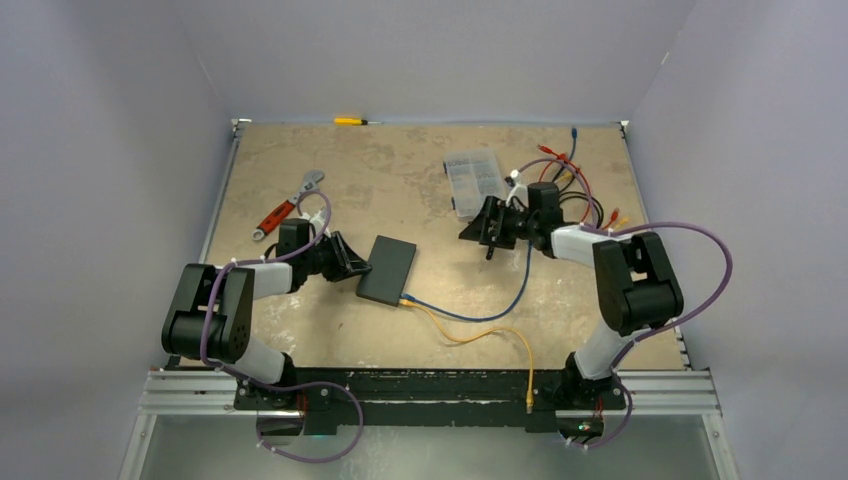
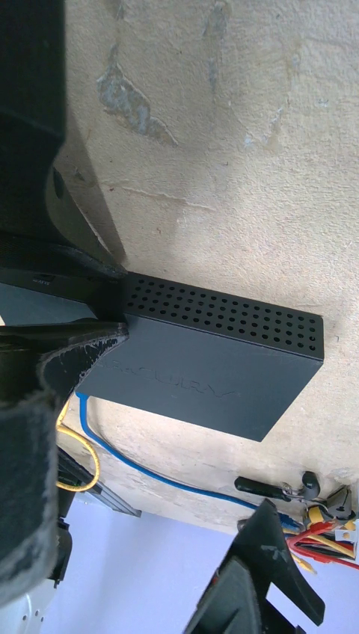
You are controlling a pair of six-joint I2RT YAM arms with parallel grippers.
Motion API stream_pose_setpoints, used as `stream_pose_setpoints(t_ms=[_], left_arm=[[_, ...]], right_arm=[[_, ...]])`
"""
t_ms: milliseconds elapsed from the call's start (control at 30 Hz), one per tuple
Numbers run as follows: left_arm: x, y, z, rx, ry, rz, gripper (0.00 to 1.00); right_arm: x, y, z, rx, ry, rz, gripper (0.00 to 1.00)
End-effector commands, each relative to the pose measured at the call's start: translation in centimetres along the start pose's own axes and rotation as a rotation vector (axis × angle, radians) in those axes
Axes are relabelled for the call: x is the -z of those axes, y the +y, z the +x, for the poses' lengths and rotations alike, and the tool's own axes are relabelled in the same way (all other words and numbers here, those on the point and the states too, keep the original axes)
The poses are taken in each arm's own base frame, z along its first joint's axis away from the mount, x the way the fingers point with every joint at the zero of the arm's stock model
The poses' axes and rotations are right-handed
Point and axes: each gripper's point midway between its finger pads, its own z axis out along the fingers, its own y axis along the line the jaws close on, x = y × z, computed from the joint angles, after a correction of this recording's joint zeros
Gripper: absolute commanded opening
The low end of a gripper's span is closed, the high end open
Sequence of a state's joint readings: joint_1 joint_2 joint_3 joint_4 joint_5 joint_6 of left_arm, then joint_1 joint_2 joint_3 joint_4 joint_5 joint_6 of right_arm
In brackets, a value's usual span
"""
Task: Pull the plug from the switch port
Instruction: Pull the connector from the switch port.
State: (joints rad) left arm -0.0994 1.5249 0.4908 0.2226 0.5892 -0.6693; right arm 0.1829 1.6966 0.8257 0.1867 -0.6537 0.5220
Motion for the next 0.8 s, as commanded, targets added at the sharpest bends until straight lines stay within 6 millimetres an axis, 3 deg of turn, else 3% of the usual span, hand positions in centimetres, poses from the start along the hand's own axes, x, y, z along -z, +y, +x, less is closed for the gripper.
stream_pose_setpoints(t_ms=[0, 300, 567, 767], left_arm=[[0.2, 5.4, 3.8, 0.053, 0.087, -0.218, 0.16], [0.1, 5.4, 4.0, 0.054, 0.089, -0.214, 0.16], [0.0, 5.6, 4.0, 0.053, 0.089, -0.213, 0.16], [-0.5, 5.3, 3.4, 0.060, 0.080, -0.201, 0.16]], right_arm=[[-1.8, 3.5, 2.2, 0.048, 0.043, -0.083, 0.83], [-6.5, 8.8, 6.8, 0.057, 0.155, -0.195, 0.80], [-9.8, 12.6, 8.1, 0.064, 0.207, -0.277, 0.74], [-11.6, 13.9, 8.0, 0.045, 0.216, -0.320, 0.69]])
